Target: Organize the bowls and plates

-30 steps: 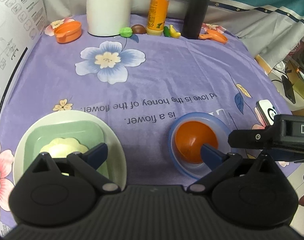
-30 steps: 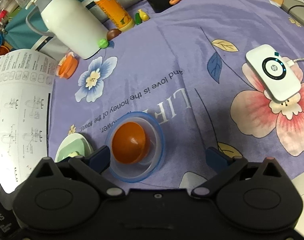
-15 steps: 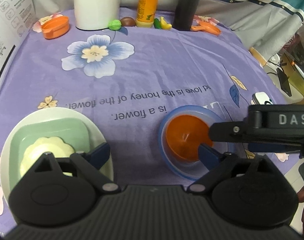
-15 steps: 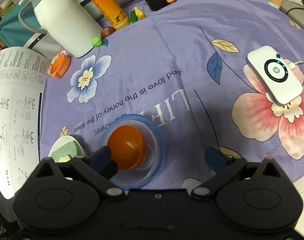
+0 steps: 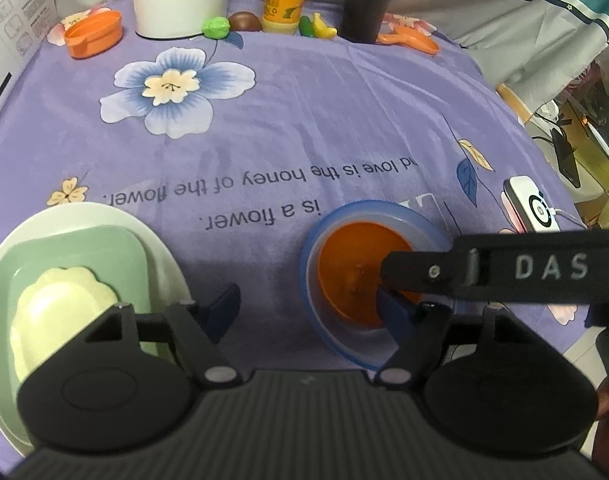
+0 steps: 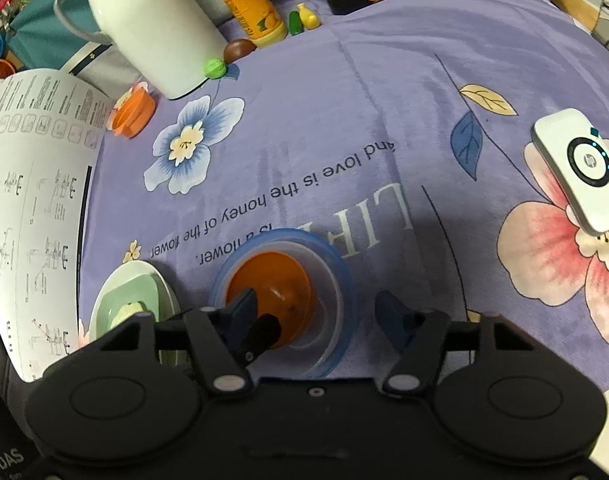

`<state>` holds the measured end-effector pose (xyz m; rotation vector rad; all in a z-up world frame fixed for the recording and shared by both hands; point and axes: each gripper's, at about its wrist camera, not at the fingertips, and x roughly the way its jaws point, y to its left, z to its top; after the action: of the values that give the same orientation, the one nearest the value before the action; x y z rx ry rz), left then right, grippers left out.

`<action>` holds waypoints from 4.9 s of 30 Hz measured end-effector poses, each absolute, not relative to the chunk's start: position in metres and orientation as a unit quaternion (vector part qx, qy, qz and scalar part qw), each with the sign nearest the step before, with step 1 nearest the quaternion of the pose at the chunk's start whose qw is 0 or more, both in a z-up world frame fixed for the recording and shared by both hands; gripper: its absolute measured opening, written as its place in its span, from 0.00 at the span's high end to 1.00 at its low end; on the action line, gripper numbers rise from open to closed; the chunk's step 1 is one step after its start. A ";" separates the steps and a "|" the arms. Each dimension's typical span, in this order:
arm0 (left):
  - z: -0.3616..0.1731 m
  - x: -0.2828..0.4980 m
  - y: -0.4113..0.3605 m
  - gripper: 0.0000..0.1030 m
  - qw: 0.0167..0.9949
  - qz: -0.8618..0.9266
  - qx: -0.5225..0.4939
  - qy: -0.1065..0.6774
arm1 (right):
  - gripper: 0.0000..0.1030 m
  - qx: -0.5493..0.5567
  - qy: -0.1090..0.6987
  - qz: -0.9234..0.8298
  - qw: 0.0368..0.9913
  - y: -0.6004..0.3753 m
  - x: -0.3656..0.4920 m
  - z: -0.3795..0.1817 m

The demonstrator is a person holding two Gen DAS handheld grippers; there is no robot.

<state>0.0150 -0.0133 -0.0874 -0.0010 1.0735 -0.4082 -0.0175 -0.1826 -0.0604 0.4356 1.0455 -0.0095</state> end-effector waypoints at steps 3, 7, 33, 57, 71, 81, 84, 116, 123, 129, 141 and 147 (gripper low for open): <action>-0.091 0.015 -0.017 0.38 0.835 -0.199 0.002 0.513 | 0.50 0.194 0.497 -0.001 0.846 -0.178 -0.016 -0.061; -0.096 0.016 -0.022 0.60 0.827 -0.204 0.006 0.524 | 0.65 0.182 0.499 0.003 0.847 -0.176 -0.014 -0.063; -0.068 0.013 0.004 0.65 0.849 -0.160 -0.006 0.503 | 0.69 0.146 0.501 0.015 0.853 -0.148 -0.005 -0.047; -0.031 0.019 0.150 0.65 0.870 -0.078 -0.045 0.485 | 0.69 0.103 0.511 0.135 0.843 -0.015 0.029 -0.009; -0.067 0.014 0.165 0.65 0.850 -0.069 -0.059 0.519 | 0.69 0.085 0.554 0.142 0.816 0.010 0.027 -0.037; -0.082 0.016 0.161 0.65 0.848 -0.065 -0.047 0.525 | 0.68 0.077 0.567 0.140 0.808 0.013 0.030 -0.050; -0.086 0.017 0.161 0.64 0.846 -0.064 -0.044 0.527 | 0.67 0.076 0.569 0.140 0.807 0.013 0.033 -0.054; -0.026 -0.031 0.157 0.00 0.912 -0.043 -0.014 0.408 | 0.00 0.126 0.475 0.147 0.859 -0.047 -0.007 -0.011; -0.017 -0.045 0.154 0.00 0.918 -0.038 -0.016 0.395 | 0.00 0.114 0.423 0.155 0.885 -0.066 -0.036 0.001; -0.016 -0.055 0.152 0.00 0.921 -0.031 -0.018 0.389 | 0.00 0.061 0.402 0.153 0.901 -0.070 -0.059 0.002; -0.040 -0.077 0.152 0.00 0.916 -0.019 0.008 0.401 | 0.00 -0.013 0.408 0.143 0.902 -0.070 -0.086 -0.017; -0.048 -0.083 0.148 0.00 0.913 -0.025 0.028 0.406 | 0.00 -0.025 0.423 0.148 0.894 -0.066 -0.089 -0.027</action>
<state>-0.0827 0.1476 -0.0476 0.0568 0.8361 -0.0522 -0.0890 -0.0660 -0.0270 -0.0526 0.8768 0.3073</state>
